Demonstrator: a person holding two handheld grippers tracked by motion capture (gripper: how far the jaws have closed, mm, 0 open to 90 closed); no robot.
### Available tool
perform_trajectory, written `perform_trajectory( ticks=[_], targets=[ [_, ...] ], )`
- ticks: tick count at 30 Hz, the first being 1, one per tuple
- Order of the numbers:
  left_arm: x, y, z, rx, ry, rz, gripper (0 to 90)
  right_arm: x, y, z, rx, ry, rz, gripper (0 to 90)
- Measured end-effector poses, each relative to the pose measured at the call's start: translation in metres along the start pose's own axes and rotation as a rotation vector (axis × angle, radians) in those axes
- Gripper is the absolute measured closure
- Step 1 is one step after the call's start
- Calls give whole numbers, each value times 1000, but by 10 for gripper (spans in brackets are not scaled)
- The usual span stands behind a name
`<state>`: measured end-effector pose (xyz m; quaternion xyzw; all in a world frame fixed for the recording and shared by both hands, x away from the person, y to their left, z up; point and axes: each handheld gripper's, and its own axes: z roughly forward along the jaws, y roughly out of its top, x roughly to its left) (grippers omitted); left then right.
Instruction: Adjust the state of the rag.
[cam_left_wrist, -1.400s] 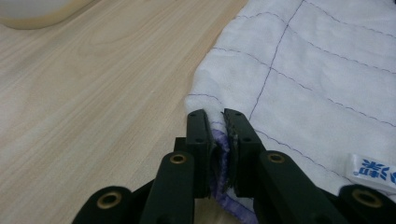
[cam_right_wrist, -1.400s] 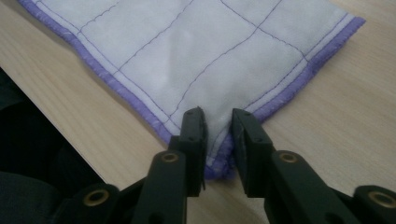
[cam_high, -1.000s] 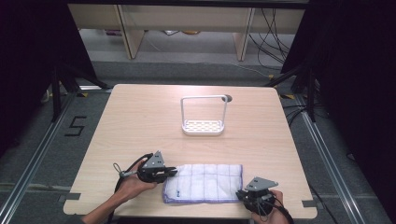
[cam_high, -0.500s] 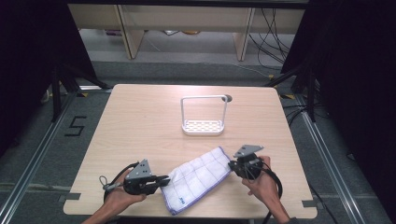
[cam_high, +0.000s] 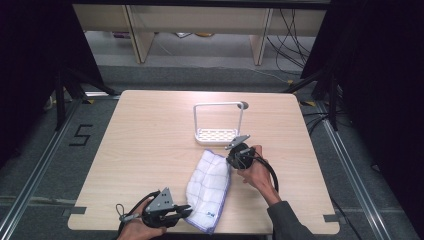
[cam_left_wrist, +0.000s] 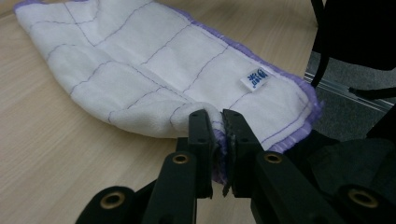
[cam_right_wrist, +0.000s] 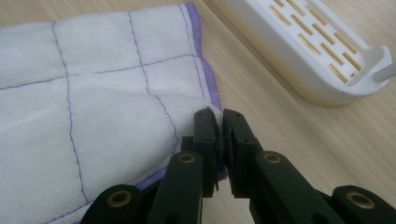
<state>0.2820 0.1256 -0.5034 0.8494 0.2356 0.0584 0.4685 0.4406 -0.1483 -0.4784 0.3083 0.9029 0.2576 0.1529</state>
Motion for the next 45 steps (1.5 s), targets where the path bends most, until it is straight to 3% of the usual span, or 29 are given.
perform_trajectory(
  ticks=[4,6,7,8,10,11,12,14,17,18,21,26,28,31,33,35,40,45],
  targets=[
    [-6,0,10,18,-29,-10,801,-4,-2,6,-15,-36,-29,791],
    [-8,2,11,22,-51,-3,791,-5,-3,3,-2,-64,-6,708],
    [-10,1,13,14,-42,-10,781,-5,-3,2,-9,-96,5,682],
    [-11,1,14,27,-65,-17,757,-7,-4,1,-13,-94,12,653],
    [-13,2,15,22,-82,-11,700,-10,-6,-4,-29,-103,54,600],
    [-13,2,14,38,-69,-10,678,-13,-8,-8,-46,-127,81,599],
    [-13,4,13,26,-69,-6,655,-15,-10,-10,-53,-126,95,596],
    [-13,7,9,-7,-87,-43,568,-16,-14,-13,-57,-124,142,569],
    [-7,14,2,-24,-62,-37,496,-19,-17,-15,-50,-124,173,533],
    [-5,16,1,-35,-44,-58,479,-19,-17,-16,-59,-122,183,532],
    [9,24,1,-64,-16,-75,426,-19,-16,-19,-74,-113,196,500],
    [53,44,11,-45,92,-62,416,-19,-15,-18,-73,-106,196,473],
    [74,50,19,-46,139,-96,401,-20,-16,-19,-65,-98,206,472],
    [94,56,30,-41,192,-124,388,-22,-16,-19,-83,-101,212,450],
    [104,62,39,-1,187,-120,380,-22,-17,-20,-85,-92,241,440],
    [111,67,47,-9,200,-130,371,-23,-17,-20,-79,-92,247,433],
    [120,78,66,47,195,-121,342,-23,-17,-20,-73,-98,252,419],
    [132,81,81,59,198,-152,332,-21,-16,-20,-78,-100,251,403]
  ],
)
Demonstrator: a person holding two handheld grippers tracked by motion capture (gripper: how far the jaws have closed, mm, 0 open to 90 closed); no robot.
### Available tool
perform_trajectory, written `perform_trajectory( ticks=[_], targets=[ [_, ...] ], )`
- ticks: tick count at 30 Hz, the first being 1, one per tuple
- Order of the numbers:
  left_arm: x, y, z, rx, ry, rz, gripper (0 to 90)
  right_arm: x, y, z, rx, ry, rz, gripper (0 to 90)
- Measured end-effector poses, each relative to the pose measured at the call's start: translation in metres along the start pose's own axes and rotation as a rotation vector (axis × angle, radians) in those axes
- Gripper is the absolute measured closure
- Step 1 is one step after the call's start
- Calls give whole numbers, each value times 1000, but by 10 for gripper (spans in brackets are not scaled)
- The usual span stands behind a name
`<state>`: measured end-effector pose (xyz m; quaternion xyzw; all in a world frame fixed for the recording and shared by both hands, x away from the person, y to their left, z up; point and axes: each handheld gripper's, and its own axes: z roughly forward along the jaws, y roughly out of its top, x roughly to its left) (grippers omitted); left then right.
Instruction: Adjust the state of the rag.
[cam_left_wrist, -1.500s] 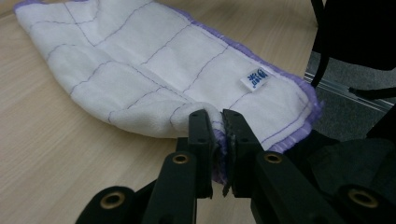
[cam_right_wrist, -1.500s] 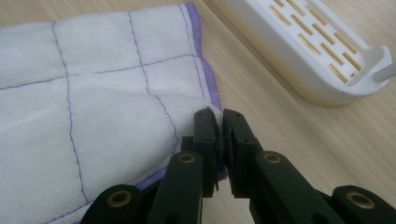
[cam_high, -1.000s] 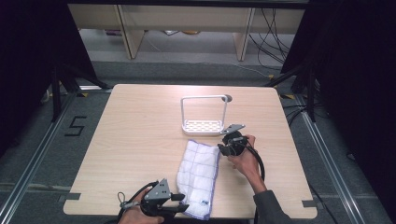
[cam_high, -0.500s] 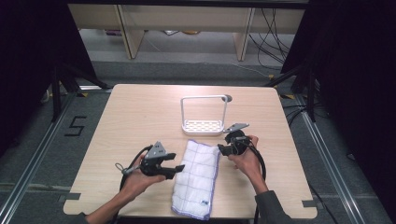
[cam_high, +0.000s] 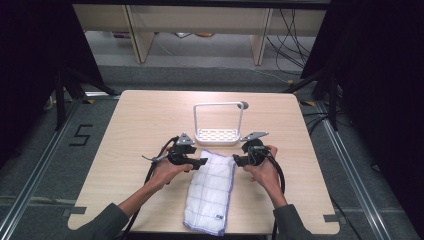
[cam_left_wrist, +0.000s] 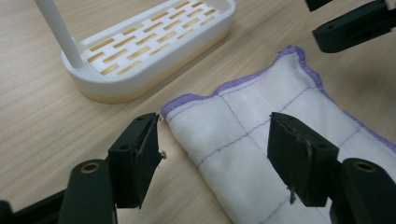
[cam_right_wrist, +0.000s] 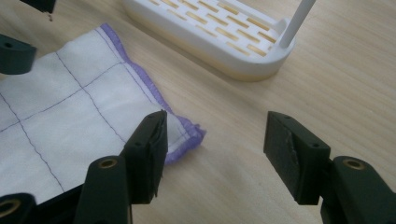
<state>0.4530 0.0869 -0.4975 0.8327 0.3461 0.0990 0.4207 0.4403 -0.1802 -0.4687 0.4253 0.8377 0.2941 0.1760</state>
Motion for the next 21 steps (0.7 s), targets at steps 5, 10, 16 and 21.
perform_trajectory(
  ticks=[5,10,16,21],
  targets=[
    [8,1,10,8,10,-22,329,0,0,1,10,5,10,393],
    [11,2,17,17,5,-26,327,0,-1,3,20,5,11,383],
    [12,4,23,13,9,-33,322,1,0,6,22,11,17,383],
    [11,4,29,10,8,-39,309,2,1,11,20,20,17,386]
  ],
)
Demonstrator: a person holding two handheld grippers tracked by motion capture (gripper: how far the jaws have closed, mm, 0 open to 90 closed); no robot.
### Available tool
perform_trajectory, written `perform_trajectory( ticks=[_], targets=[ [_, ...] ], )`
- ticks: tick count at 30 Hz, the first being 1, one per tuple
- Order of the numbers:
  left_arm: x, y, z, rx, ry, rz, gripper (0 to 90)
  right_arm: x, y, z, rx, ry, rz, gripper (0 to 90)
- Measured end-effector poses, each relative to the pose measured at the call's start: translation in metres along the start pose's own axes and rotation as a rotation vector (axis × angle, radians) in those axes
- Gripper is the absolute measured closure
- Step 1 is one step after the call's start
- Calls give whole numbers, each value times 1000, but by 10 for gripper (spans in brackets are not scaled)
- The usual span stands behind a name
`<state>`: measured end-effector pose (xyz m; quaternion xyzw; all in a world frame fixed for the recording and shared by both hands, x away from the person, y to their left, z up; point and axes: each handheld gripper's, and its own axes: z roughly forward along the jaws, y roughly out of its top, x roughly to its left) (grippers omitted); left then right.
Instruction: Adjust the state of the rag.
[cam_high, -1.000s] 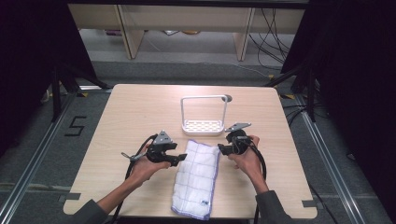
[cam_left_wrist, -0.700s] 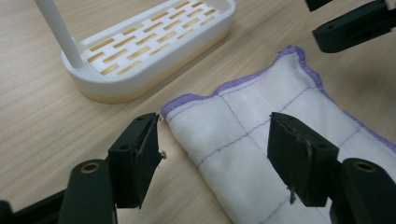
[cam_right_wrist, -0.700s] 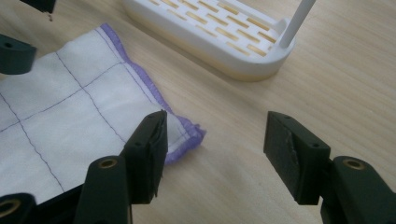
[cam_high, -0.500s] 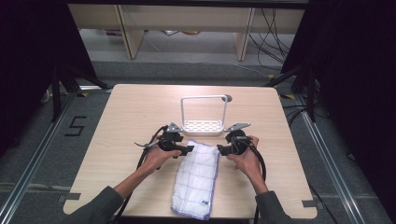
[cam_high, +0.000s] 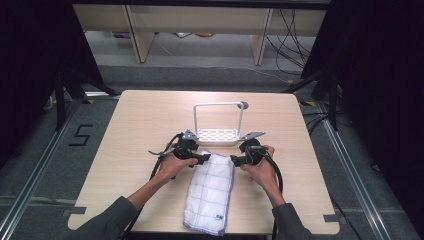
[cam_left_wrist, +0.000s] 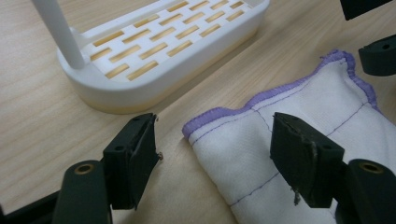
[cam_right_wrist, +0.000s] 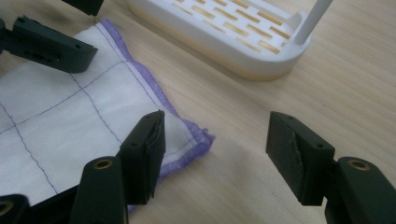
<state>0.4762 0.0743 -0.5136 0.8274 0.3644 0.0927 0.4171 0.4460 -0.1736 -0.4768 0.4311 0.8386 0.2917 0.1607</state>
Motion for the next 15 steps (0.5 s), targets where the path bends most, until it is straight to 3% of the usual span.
perform_trajectory(
  ticks=[6,7,12,15],
  targets=[
    [-4,0,8,9,-2,10,322,2,1,8,17,4,-4,386],
    [-4,0,8,7,4,18,328,2,0,12,1,2,-13,386],
    [-2,-1,5,11,11,26,354,4,0,16,34,2,-7,387],
    [-2,-2,4,5,8,15,366,6,0,19,47,-9,-38,386]
  ],
)
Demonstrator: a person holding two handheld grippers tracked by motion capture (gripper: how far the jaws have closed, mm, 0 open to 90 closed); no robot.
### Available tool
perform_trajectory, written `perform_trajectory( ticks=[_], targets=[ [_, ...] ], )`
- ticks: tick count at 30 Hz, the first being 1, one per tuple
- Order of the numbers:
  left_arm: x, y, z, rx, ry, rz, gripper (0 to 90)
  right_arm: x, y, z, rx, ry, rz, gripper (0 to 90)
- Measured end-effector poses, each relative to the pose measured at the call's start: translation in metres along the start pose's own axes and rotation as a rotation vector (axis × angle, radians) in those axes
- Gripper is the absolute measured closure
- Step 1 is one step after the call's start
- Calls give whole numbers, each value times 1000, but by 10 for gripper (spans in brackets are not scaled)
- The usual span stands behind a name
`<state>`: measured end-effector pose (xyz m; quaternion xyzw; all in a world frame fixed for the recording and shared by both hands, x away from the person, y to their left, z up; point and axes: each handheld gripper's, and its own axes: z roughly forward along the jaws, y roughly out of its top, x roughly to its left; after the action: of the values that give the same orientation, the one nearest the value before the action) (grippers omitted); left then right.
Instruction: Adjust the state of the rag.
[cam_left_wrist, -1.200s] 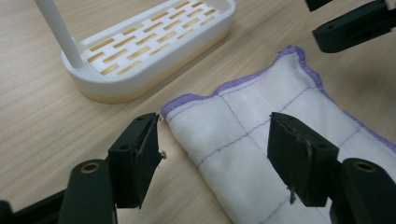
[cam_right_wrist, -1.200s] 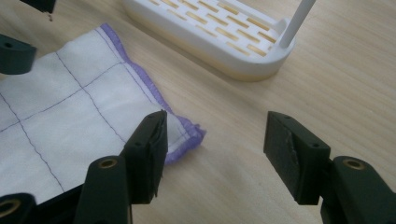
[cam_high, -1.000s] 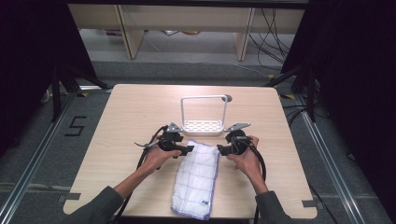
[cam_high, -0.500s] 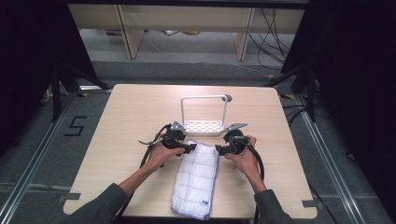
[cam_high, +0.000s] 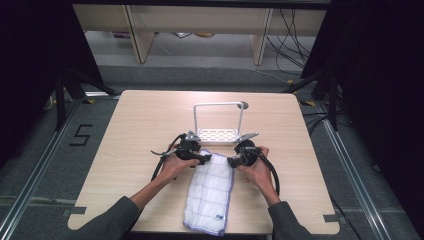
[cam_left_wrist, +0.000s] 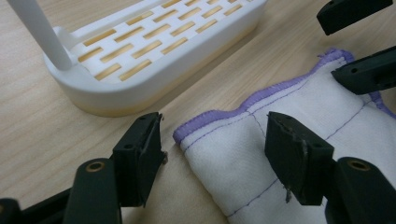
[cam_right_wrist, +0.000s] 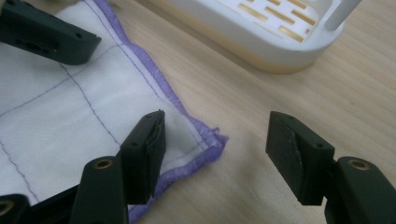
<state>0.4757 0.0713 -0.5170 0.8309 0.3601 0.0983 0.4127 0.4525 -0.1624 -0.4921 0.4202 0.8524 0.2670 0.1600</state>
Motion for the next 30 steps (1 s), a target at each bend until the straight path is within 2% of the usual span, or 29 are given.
perform_trajectory(
  ticks=[2,3,6,8,9,12,13,15,18,23,26,27,29,30],
  targets=[
    [0,0,-1,9,-2,20,376,3,0,4,10,-18,-15,385],
    [-1,0,-2,9,-3,23,378,5,-1,4,12,-17,-6,385],
    [-2,2,-5,0,-9,17,376,5,-1,4,4,-23,-22,389],
    [-3,4,-8,-6,-14,12,368,4,-2,4,3,-10,9,389],
    [-3,4,-10,-7,-12,13,366,3,-2,4,2,-7,10,390],
    [-6,2,-16,1,-13,41,358,4,-1,1,-18,10,41,395],
    [-6,2,-18,13,-11,52,354,4,-1,0,-23,11,38,395],
    [-5,0,-20,12,-5,44,350,7,0,1,-15,10,35,395],
    [-5,0,-20,5,-4,34,346,8,-1,4,2,8,46,396],
    [-8,-1,-15,12,-6,48,356,8,-3,6,-14,16,54,411],
    [-9,-4,-9,36,-10,65,375,10,-7,7,-43,31,88,455],
    [-9,-5,-8,35,-8,62,383,9,-8,6,-36,35,76,466],
    [-9,-5,-7,35,-11,70,407,11,-8,5,-32,42,92,505],
    [-9,-5,-8,34,-12,77,420,12,-8,5,-39,42,82,522]
  ],
)
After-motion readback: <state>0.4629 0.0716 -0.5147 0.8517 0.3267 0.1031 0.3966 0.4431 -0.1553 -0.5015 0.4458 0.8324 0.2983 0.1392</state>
